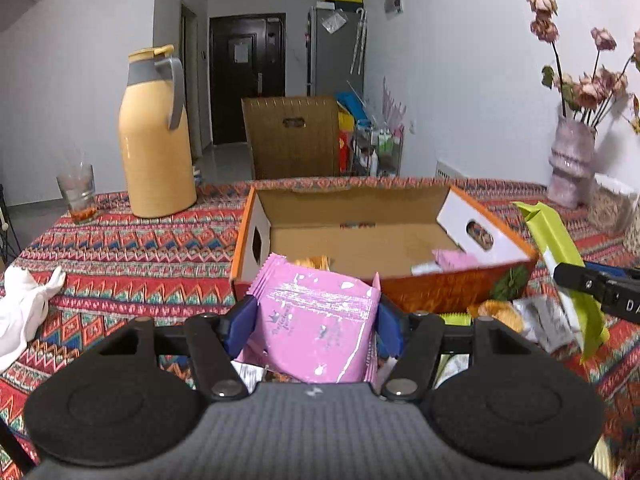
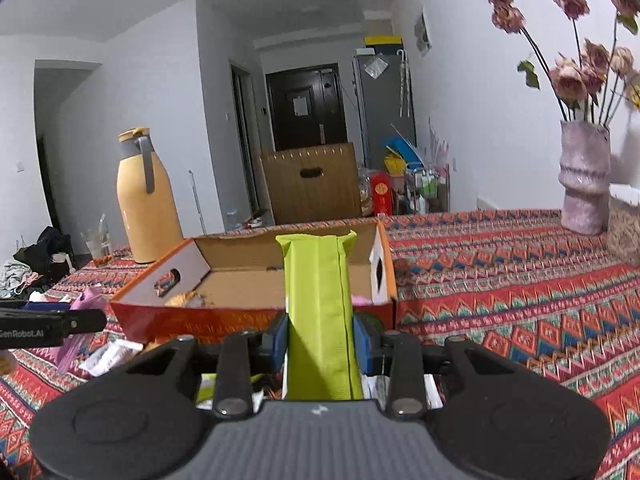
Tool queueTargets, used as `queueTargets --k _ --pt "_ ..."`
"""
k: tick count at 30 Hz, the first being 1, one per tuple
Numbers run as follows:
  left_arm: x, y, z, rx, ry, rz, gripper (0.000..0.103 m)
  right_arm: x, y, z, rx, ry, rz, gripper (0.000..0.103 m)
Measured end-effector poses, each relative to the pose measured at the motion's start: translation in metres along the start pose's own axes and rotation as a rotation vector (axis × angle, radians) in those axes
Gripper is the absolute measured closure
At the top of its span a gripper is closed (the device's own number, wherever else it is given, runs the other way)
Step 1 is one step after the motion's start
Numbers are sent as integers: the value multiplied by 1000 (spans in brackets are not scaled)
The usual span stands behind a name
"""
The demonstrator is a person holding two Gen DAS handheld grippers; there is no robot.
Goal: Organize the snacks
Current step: 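Carry both held packets into the box and open both tools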
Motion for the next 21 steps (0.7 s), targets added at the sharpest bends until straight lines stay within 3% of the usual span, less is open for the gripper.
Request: queueTargets --k 8,21 --pt "-32 13 -4 -22 -38 46 39 -29 20 -12 -3 -20 19 70" --pt "-69 65 -12 -55 -102 67 39 -63 88 -24 29 -15 7 70"
Point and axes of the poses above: each gripper's, at about its wrist camera, not at the fingertips, and y roughly the way its jaws point, z to its right, x to its underside, the point moved 9 cm from there along y, roughly the way its jaws point, and after that the axes turned 8 degrees about x, right-handed, at the moved point
